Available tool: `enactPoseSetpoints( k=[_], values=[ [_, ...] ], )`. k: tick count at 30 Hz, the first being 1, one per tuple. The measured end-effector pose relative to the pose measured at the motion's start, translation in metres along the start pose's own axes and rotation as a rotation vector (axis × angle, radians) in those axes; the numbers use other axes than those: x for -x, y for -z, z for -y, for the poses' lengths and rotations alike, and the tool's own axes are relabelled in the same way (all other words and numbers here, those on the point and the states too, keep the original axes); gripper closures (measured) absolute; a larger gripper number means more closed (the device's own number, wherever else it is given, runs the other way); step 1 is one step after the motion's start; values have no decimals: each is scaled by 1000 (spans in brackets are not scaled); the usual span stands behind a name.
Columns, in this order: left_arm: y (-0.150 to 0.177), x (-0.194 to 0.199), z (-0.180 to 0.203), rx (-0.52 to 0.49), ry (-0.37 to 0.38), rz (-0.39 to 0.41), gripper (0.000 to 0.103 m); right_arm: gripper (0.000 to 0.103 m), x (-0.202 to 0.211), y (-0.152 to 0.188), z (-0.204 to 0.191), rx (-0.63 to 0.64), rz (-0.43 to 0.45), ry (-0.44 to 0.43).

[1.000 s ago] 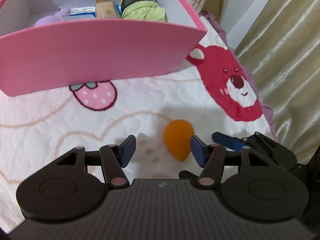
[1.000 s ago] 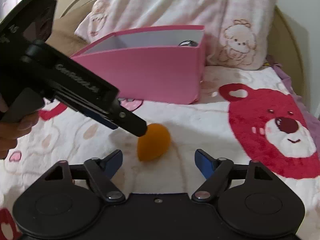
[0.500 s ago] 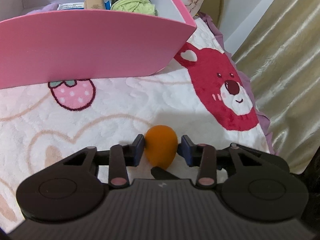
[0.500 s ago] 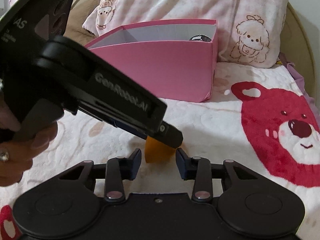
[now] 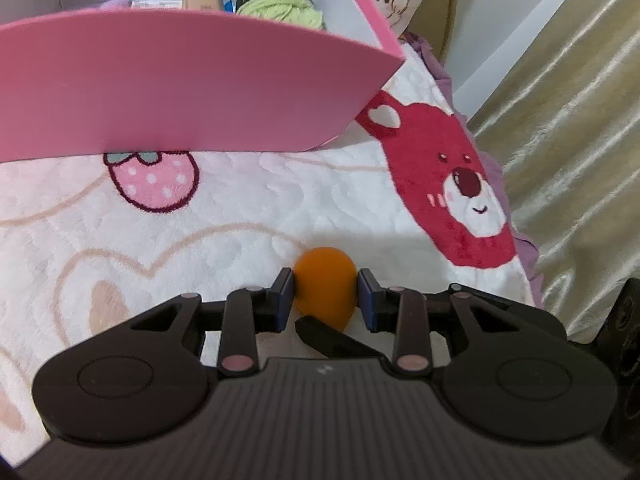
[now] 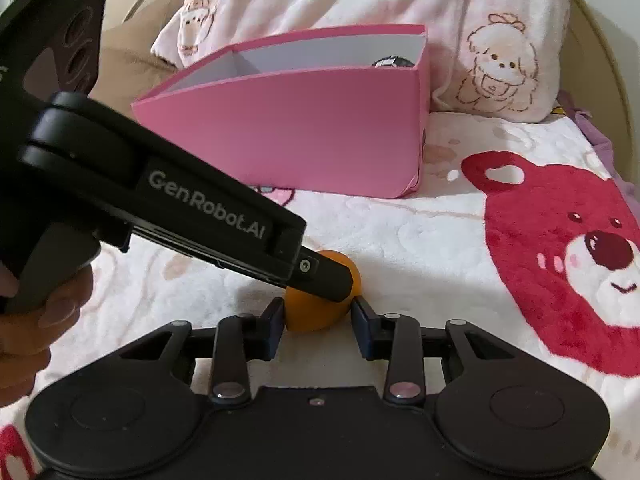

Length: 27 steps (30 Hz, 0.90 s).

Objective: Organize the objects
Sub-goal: 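Close the left tool on the orange sponge and lift it, then carry the orange sponge with the left tool and lower it into the box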

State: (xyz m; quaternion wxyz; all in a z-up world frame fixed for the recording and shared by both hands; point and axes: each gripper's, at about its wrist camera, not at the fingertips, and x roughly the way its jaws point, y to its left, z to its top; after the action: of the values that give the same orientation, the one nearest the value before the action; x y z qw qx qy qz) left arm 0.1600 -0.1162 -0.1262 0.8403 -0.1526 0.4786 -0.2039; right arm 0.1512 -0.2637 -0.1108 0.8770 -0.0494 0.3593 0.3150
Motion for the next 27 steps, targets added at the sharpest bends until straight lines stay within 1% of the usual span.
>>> enactPoseSetpoints(
  k=[4, 7, 14, 20, 22, 24, 27],
  values=[
    [7, 23, 5, 3, -2, 18, 70, 62, 17, -4, -8, -4, -2, -29],
    [10, 42, 11, -15, -10, 12, 70, 62, 30, -8, -14, -15, -6, -53],
    [9, 90, 30, -72, -22, 13, 71, 62, 67, -27, -41, 45, 2, -65],
    [-8, 139, 47, -134, -57, 68, 70, 62, 95, -64, -62, 86, 27, -65],
    [-16, 155, 51, -154, -54, 101, 70, 62, 104, -79, -64, 100, 49, -69],
    [-26, 169, 53, -161, -52, 119, 70, 62, 111, -94, -66, 97, 60, -83],
    [-45, 188, 55, -170, -49, 143, 70, 62, 117, -116, -72, 129, 82, -77]
  ],
)
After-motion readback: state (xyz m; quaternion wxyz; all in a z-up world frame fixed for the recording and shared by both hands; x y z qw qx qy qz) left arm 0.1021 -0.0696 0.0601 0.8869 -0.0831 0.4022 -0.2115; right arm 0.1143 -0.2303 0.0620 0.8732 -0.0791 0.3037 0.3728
